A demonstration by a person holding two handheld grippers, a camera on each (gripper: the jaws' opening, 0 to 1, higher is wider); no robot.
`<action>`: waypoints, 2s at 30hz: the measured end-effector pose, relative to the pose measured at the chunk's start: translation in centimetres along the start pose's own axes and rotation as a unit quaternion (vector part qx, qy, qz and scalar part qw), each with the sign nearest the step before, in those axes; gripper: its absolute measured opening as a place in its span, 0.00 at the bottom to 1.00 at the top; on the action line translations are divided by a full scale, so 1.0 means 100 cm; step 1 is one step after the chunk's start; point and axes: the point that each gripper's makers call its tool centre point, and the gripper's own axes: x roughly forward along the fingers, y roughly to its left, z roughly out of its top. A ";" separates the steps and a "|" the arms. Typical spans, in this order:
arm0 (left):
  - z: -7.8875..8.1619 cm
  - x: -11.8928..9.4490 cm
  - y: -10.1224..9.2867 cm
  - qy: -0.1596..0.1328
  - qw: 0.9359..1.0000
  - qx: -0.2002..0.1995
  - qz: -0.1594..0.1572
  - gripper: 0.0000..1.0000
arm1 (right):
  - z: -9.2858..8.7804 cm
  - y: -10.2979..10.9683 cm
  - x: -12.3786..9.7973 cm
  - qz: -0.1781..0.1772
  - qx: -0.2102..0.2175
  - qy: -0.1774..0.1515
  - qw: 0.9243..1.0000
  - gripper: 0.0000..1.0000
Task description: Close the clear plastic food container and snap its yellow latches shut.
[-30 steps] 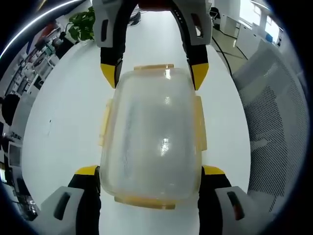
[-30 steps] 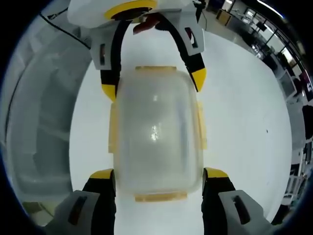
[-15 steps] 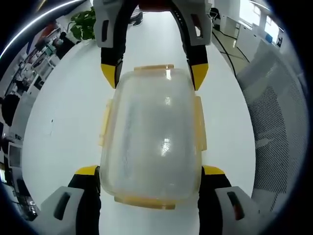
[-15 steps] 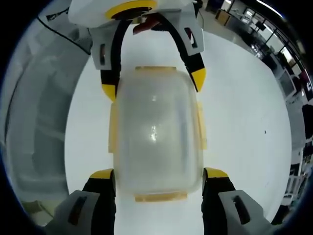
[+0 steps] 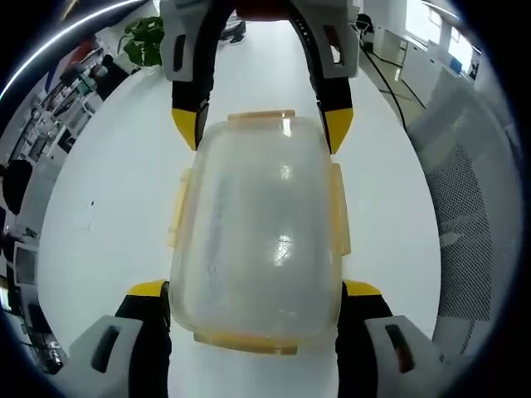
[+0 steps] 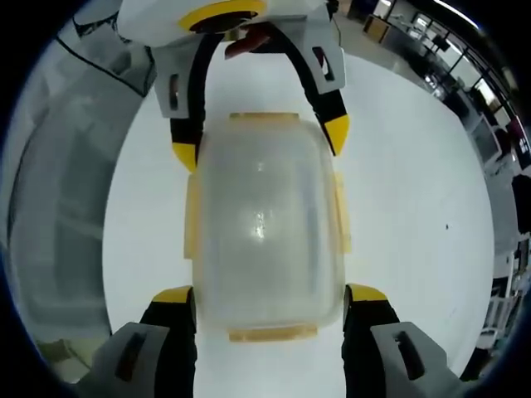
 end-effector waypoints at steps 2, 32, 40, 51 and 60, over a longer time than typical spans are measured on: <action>0.000 0.000 0.002 -0.001 1.000 0.000 0.000 0.83 | 0.000 -0.002 0.000 0.000 0.000 -0.001 1.000 0.71; -0.007 0.000 0.022 -0.006 1.000 -0.004 0.001 0.83 | 0.008 -0.022 0.003 0.000 -0.001 -0.002 1.000 0.71; -0.006 -0.001 0.021 -0.006 1.000 -0.004 0.003 0.83 | 0.008 -0.022 0.002 -0.005 0.002 -0.003 1.000 0.72; -0.010 -0.005 0.019 -0.006 1.000 -0.014 0.007 0.83 | 0.007 -0.023 -0.002 -0.024 0.040 -0.035 0.998 0.76; -0.012 -0.015 0.020 -0.025 0.998 -0.044 0.028 0.87 | -0.003 -0.020 -0.011 -0.048 0.062 -0.044 0.996 0.78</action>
